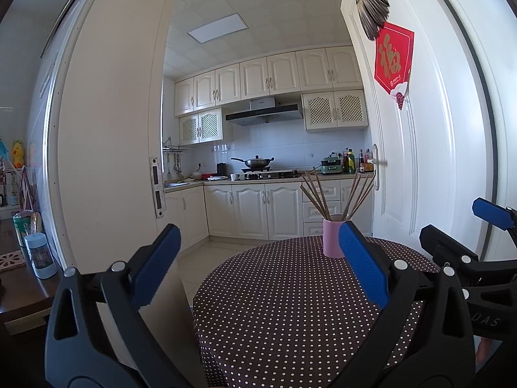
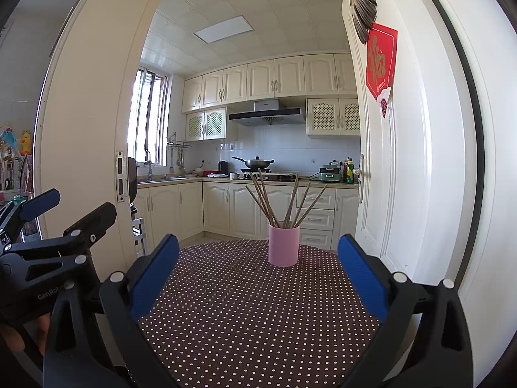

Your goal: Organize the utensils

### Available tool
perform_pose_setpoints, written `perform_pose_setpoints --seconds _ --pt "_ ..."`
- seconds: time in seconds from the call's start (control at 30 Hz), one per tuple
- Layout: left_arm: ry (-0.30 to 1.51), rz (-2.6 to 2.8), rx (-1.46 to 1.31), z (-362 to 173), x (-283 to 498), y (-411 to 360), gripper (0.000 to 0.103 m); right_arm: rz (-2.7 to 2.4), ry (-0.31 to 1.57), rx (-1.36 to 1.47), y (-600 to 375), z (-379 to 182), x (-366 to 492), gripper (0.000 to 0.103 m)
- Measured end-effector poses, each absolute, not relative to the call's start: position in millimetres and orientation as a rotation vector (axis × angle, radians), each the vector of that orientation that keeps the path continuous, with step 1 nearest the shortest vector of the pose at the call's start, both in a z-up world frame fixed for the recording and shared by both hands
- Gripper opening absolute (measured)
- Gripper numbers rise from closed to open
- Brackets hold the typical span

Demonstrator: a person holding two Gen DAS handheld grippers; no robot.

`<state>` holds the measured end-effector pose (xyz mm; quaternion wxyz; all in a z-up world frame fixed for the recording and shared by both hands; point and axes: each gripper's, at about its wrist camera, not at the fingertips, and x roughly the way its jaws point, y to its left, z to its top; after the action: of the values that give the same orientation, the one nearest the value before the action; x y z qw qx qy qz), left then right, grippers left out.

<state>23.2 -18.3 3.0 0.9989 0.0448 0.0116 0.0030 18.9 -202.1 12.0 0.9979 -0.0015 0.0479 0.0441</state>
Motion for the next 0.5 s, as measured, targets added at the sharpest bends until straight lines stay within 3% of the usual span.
perform_pose_setpoints --seconds 0.5 --pt "0.026 0.011 0.089 1.3 26.6 -17.9 0.096 0.089 0.101 0.0 -203.1 11.9 20.8 0.095"
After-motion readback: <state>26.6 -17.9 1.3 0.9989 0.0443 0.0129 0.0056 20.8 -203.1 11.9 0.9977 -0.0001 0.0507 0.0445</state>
